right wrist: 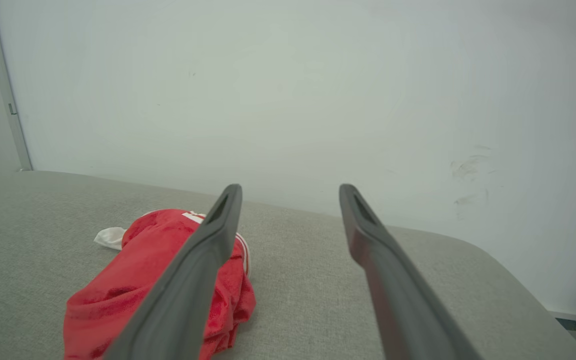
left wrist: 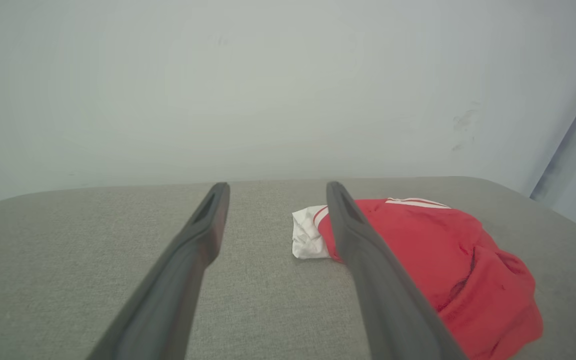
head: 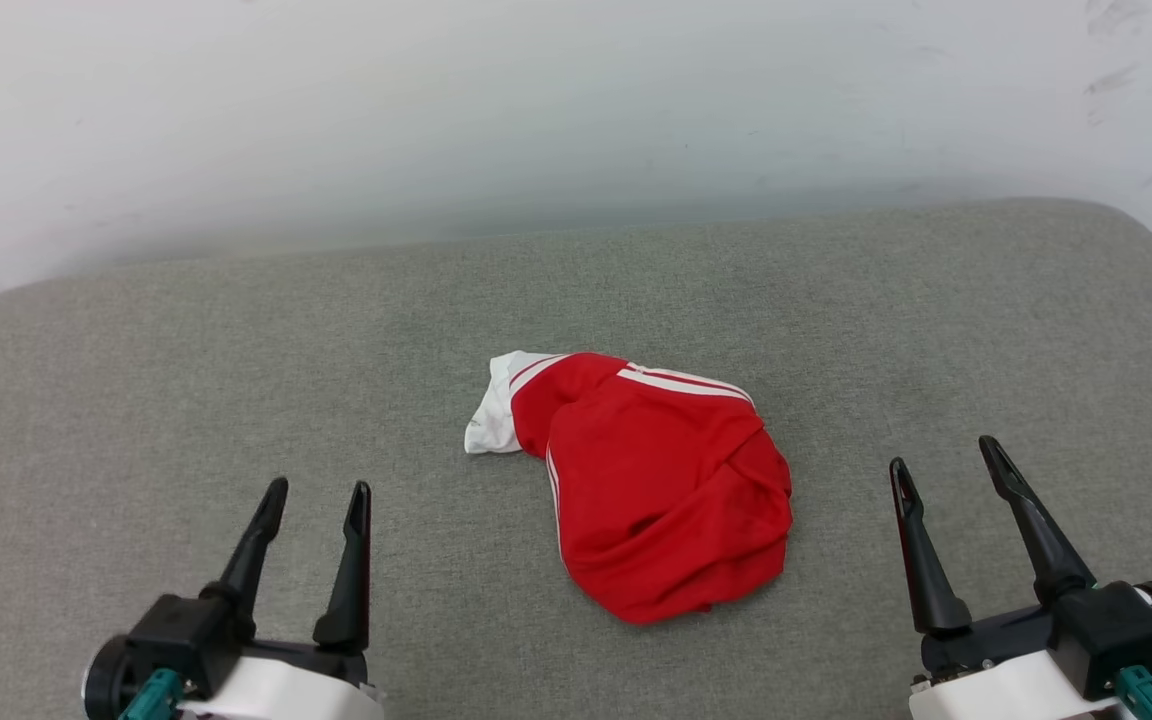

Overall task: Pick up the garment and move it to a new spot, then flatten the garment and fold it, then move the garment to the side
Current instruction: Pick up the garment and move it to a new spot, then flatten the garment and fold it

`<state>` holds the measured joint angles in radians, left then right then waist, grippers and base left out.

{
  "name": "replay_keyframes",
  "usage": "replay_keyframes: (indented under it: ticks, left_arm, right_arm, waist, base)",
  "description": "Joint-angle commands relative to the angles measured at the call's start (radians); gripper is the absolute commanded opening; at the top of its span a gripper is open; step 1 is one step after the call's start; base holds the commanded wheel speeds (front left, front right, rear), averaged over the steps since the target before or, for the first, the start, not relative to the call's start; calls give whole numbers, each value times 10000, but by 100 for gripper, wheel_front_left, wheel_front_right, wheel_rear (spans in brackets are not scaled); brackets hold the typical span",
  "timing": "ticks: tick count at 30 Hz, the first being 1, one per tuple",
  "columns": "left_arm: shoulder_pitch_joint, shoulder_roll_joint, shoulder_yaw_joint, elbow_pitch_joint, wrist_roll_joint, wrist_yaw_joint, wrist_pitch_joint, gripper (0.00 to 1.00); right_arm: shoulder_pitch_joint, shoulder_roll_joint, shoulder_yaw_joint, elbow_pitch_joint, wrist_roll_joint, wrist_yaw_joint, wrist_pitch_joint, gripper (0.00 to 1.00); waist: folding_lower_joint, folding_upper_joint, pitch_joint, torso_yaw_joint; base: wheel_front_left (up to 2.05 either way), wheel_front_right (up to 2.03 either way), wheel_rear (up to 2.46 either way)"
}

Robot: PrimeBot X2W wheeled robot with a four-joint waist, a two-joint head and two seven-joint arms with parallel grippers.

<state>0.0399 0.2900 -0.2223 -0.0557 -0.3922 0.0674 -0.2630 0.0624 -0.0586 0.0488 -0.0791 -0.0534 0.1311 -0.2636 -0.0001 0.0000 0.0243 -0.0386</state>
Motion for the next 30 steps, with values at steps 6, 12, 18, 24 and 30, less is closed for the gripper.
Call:
replay_keyframes:
  ticks: [6,12,18,24,30]
  left_arm:
    - [336,-884,577,284,802,-1057,-25,100]
    - [116,-982,960,498,1109,-1498,-26,100]
    - [-734,-628,656,1010,1185,-1809,165,100]
    - [-2778,202,-113,1449,624,-1956,2322,100]
    - [-4819,926,-931,1682,-1310,-1974,4877,100]
  right_arm:
    - [103,61,121,-2,35,-7,-17,100]
    - [-37,77,194,-42,62,-7,-17,100]
    - [-282,87,243,-137,10,-7,-17,100]
    - [-603,95,247,-207,3,-7,-17,100]
    - [-851,85,387,-153,-62,-8,-17,100]
  waist:
    - [1,0,-37,-4]
    - [1,0,188,-137]
    - [1,0,840,-427]
    - [1,0,1752,-760]
    - [1,0,2422,-1060]
  base:
    - [0,0,0]
    - [0,0,0]
    - [0,0,0]
    - [0,0,0]
    - [0,0,0]
